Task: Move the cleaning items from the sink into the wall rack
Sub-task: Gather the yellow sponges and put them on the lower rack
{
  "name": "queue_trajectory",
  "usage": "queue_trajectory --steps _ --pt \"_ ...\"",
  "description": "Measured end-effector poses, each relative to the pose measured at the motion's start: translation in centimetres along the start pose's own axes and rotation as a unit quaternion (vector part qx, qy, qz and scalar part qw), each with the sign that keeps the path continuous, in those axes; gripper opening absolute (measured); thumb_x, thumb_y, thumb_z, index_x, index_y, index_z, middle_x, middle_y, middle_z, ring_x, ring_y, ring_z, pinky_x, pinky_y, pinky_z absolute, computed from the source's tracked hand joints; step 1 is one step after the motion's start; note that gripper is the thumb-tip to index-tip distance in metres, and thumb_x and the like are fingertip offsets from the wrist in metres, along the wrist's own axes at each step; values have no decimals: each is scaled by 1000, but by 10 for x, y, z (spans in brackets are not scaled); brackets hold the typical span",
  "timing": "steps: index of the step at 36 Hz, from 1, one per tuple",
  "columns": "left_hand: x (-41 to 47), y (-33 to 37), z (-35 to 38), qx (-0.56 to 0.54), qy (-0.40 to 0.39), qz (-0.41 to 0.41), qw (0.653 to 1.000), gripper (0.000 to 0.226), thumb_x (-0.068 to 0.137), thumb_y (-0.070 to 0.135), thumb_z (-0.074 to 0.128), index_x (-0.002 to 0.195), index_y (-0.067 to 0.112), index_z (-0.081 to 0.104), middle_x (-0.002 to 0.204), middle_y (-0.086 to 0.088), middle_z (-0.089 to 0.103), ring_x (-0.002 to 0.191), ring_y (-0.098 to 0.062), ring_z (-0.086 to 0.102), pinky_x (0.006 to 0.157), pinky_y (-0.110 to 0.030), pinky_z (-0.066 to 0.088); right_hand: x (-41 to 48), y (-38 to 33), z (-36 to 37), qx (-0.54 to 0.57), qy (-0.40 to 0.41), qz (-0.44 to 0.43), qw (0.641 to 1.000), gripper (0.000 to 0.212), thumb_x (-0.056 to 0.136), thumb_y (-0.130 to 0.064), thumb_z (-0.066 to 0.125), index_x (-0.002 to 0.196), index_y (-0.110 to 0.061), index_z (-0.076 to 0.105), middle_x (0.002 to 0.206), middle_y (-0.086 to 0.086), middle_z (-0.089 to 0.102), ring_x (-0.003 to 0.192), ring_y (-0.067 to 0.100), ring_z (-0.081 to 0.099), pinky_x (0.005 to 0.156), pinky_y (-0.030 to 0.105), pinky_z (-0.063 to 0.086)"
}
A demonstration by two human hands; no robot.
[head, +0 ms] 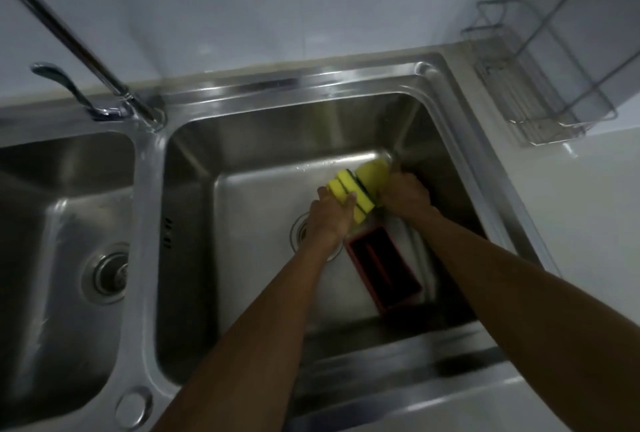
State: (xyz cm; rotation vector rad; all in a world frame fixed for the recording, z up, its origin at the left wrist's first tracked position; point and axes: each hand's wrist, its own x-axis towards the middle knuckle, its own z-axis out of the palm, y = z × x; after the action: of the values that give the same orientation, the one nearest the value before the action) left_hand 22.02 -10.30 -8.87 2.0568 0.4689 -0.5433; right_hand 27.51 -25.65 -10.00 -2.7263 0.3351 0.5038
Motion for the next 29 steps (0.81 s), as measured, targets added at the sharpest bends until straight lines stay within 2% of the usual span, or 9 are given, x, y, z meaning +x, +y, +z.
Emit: queue_trajectory --steps 4,7,9,13,18,20,22,25,29 --pt "21 6 5 -62 4 -48 997 84 96 53 60 153 5 23 148 -19 54 133 -39 55 104 -39 47 9 -3 6 39 12 3 999 73 90 -25 62 152 -5 31 135 23 57 125 41 56 98 45 49" --pt "32 7 6 -109 15 -75 991 86 88 50 73 148 5 31 141 -15 60 127 -35 60 103 -39 50 15 -3 8 37 -16 -31 999 59 86 -22 66 139 -1 52 136 22 58 128 37 54 104 38 45" --pt "38 6 7 -145 25 -87 985 81 82 47 81 140 6 42 134 -13 64 122 -33 63 102 -43 53 20 0 8 89 -31 -35 995 41 81 -17 71 119 -3 66 119 18 68 115 33 63 94 36 51" --pt "40 3 6 -208 61 -112 970 74 66 49 90 116 10 53 110 -8 68 104 -29 69 91 -47 59 22 1 9 242 -78 -18 967 30 79 -25 73 105 -14 67 96 3 71 95 21 69 73 24 51" --pt "36 7 -2 -297 59 -146 942 102 48 57 93 126 16 42 118 -7 64 102 -27 69 90 -49 61 14 0 11 344 -154 12 926 73 50 -62 83 104 -28 48 106 1 69 93 13 70 78 34 60" --pt "33 8 -8 -314 45 -153 936 106 52 54 95 136 13 43 124 -8 64 106 -29 69 91 -50 61 9 3 9 332 -171 -1 928 88 43 -68 89 110 -32 43 107 -7 67 89 5 71 68 24 59" --pt "31 6 -15 -318 30 -154 935 95 54 52 96 129 5 60 117 -8 73 101 -28 74 89 -50 62 2 3 6 328 -171 -22 929 97 38 -70 91 113 -34 40 108 -12 65 84 -3 71 62 14 55" --pt "19 8 -28 -334 10 -155 930 54 58 48 97 93 14 74 93 -4 80 87 -24 78 85 -47 64 -14 -1 -2 335 -162 -50 927 98 37 -73 90 113 -38 39 112 -15 62 93 -5 67 69 14 55" --pt "-3 22 -48 -344 -46 -130 929 57 68 51 91 102 8 77 100 -12 81 93 -28 79 88 -52 62 -46 -9 -16 329 -134 -79 931 104 34 -76 89 115 -41 35 111 -22 56 93 -13 63 71 12 55"
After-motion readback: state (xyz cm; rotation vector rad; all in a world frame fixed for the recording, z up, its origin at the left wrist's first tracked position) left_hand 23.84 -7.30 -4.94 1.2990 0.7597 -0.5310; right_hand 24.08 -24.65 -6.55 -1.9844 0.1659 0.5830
